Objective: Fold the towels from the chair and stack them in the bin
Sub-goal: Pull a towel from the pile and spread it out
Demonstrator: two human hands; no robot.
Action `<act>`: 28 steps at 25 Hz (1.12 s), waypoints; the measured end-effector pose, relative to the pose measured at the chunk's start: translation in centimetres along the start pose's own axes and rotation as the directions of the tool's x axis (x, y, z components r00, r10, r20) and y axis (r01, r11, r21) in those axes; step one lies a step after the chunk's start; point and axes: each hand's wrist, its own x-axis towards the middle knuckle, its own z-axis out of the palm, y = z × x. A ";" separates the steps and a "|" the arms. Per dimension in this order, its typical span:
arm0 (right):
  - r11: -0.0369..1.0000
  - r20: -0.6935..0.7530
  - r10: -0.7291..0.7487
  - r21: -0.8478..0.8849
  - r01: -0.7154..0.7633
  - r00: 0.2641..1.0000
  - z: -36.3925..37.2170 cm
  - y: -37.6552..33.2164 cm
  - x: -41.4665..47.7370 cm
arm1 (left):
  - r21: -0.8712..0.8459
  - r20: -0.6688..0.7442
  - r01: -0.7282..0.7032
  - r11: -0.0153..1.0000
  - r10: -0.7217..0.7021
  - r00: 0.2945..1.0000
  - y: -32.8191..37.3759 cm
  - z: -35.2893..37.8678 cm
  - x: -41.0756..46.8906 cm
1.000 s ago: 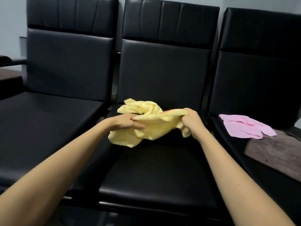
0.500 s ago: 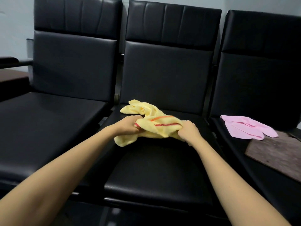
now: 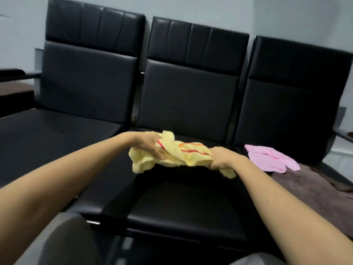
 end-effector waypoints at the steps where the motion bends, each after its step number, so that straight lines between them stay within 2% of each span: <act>1: 0.998 -0.002 0.044 -0.050 -0.044 0.999 -0.7 0.1 -0.1 | 0.057 0.085 0.049 0.997 -0.054 0.995 1.0 -0.7 -0.2; 4: 0.995 0.023 0.087 0.056 -0.088 0.996 -3.3 0.1 -1.1 | 0.207 0.172 0.019 0.978 -0.056 0.983 3.2 -2.7 -0.7; 6: 0.963 0.117 0.086 0.245 -0.112 0.989 -4.6 0.3 -2.1 | 0.073 0.269 0.053 0.996 -0.071 0.960 3.8 -3.8 -1.9; 8: 0.887 0.292 0.009 0.440 -0.142 0.956 -4.1 0.9 -2.7 | -0.110 0.477 0.153 0.982 -0.083 0.875 3.6 -3.7 -2.4; 9: 0.853 0.366 -0.034 0.496 -0.164 0.930 -3.7 1.3 -2.6 | -0.135 0.554 0.180 0.974 -0.077 0.829 3.3 -3.4 -2.2; 11: 0.850 0.438 -0.061 0.494 -0.183 0.897 -2.5 1.8 -2.2 | -0.100 0.632 0.179 0.979 -0.077 0.771 2.5 -2.5 -1.2; 13: 0.890 0.445 -0.066 0.431 -0.149 0.893 -2.0 1.9 -1.2 | 0.011 0.638 0.174 0.985 -0.141 0.757 1.5 -1.6 0.8; 14: 0.919 0.425 -0.054 0.376 -0.122 0.904 -1.7 1.9 -0.4 | 0.092 0.583 0.178 0.980 -0.197 0.788 1.0 -1.1 1.8; 16: 0.978 0.290 0.007 0.196 -0.066 0.957 -1.5 2.1 2.4 | 0.253 0.331 0.166 0.953 -0.247 0.911 0.1 -0.9 4.1; 18: 0.992 0.039 0.097 0.075 -0.099 0.995 -2.7 2.5 5.1 | 0.284 0.011 0.179 0.942 -0.190 0.982 -0.1 -2.2 6.2; 19: 0.989 -0.110 0.143 0.051 -0.138 0.984 -3.9 2.7 6.1 | 0.268 -0.156 0.180 0.946 -0.141 0.978 0.1 -3.5 7.1; 21: 0.980 -0.392 0.196 0.052 -0.191 0.899 -7.9 3.2 7.5 | 0.270 -0.468 0.162 0.949 -0.018 0.884 1.0 -8.0 8.8; 23: 0.980 -0.595 0.178 0.037 -0.194 0.784 -12.6 3.3 7.9 | 0.300 -0.647 0.126 0.946 0.104 0.756 2.2 -13.0 9.2; 26: 0.980 -0.735 0.178 0.071 -0.188 0.654 -17.5 3.0 7.0 | 0.394 -0.771 0.148 0.907 0.238 0.591 4.5 -17.3 8.2; 28: 0.977 -0.742 0.195 0.088 -0.196 0.642 -17.9 2.7 6.0 | 0.432 -0.799 0.154 0.889 0.298 0.523 5.2 -17.3 7.3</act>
